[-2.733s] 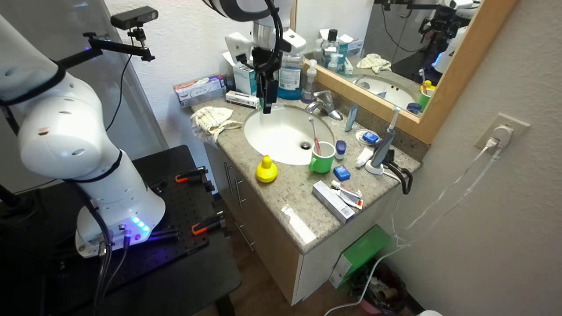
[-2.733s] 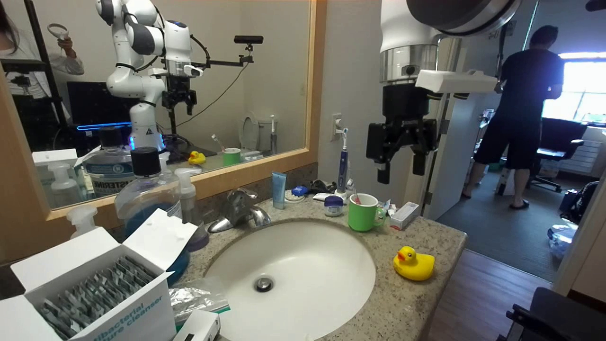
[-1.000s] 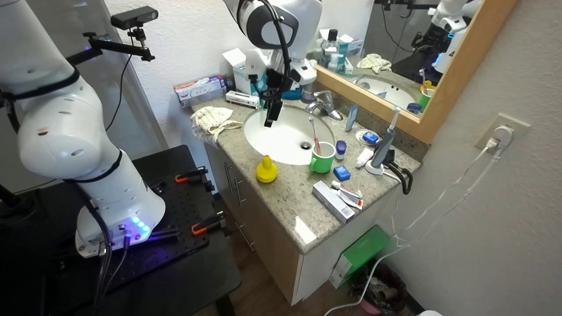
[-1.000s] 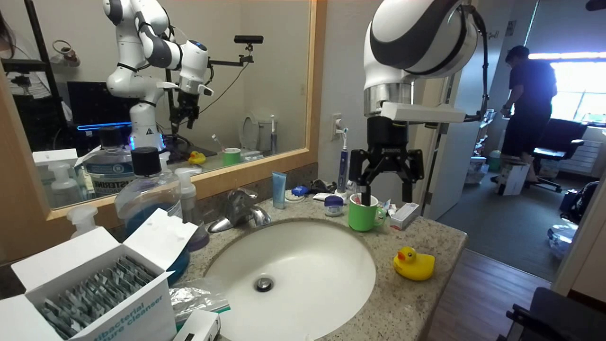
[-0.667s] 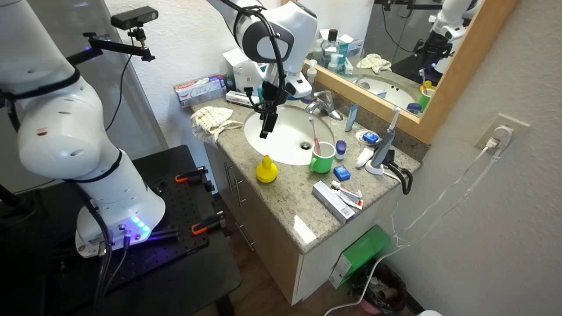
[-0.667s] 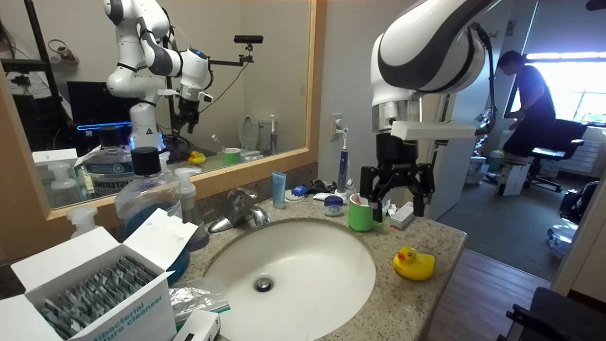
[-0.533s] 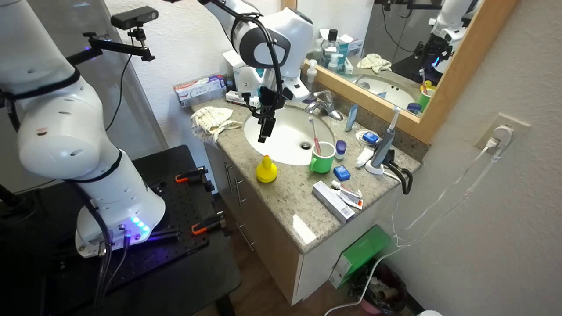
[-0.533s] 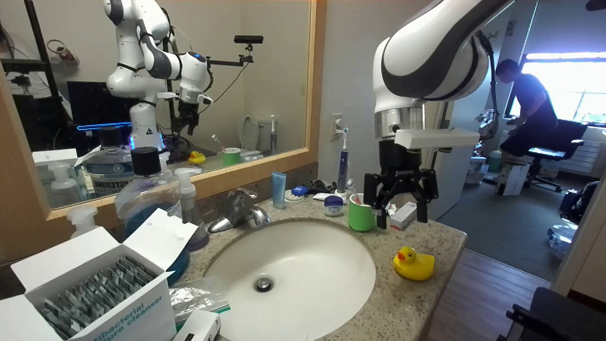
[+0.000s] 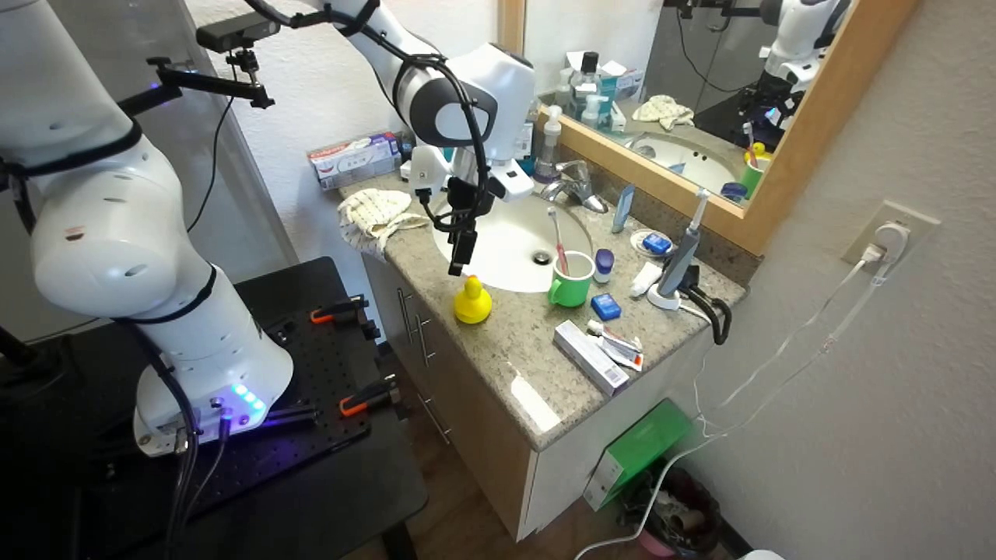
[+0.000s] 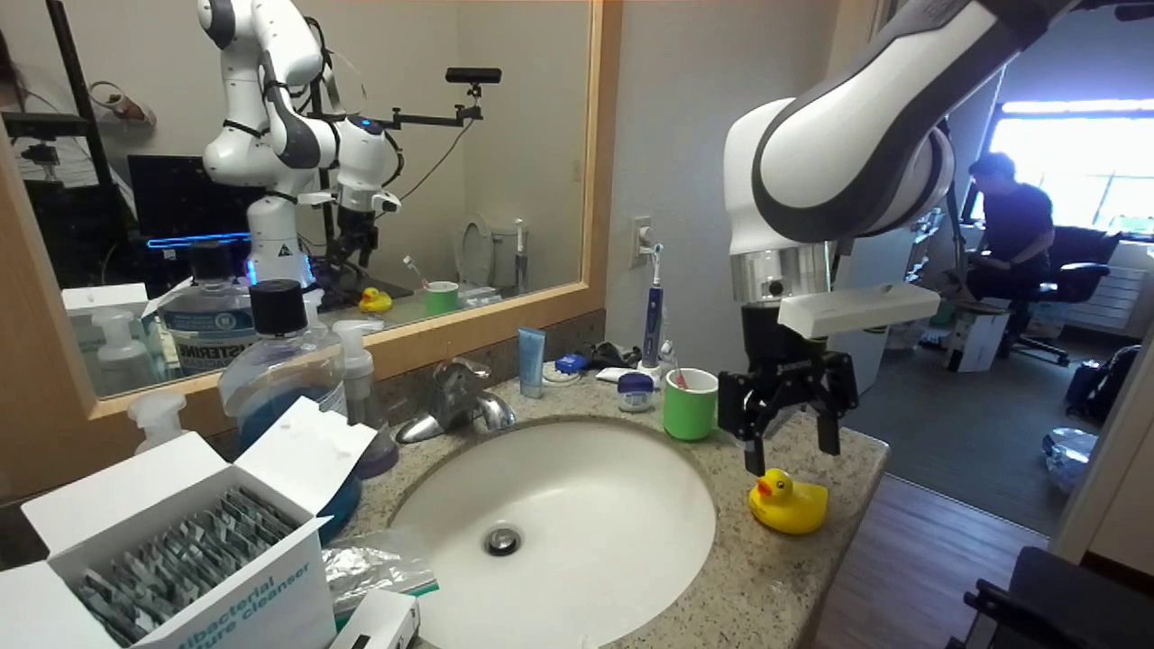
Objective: Put the duck in the sink
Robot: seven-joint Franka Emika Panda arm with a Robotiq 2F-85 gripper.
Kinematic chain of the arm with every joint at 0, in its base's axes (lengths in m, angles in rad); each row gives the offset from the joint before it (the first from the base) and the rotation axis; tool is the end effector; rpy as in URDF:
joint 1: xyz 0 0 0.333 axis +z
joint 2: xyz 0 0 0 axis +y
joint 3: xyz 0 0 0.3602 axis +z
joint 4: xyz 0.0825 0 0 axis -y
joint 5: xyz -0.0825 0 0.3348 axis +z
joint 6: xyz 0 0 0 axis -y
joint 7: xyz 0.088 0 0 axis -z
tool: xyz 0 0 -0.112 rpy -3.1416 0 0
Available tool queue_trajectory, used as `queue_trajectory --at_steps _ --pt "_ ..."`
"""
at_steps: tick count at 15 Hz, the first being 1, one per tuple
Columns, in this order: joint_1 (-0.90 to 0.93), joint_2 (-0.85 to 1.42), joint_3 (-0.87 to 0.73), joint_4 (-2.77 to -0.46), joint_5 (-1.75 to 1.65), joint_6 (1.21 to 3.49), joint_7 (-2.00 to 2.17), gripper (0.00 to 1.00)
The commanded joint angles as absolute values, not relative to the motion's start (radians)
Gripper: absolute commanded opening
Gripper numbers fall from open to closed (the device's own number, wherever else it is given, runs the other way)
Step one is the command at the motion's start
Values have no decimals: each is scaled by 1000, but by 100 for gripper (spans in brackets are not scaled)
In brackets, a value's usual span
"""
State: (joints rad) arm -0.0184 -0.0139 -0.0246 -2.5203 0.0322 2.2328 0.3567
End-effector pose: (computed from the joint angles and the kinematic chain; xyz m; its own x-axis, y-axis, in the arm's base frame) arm 0.3967 -0.0160 0.3422 0.8763 -0.4055 -0.2602 -0.4000 -0.9133 0.0762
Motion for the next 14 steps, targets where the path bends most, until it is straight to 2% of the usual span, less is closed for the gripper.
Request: queue_trajectory --at_steps 1,14 --pt "-21 -13 -22 -2545 -16 2271 398 100" --pt "-25 81 -44 -2564 -29 2561 336 100"
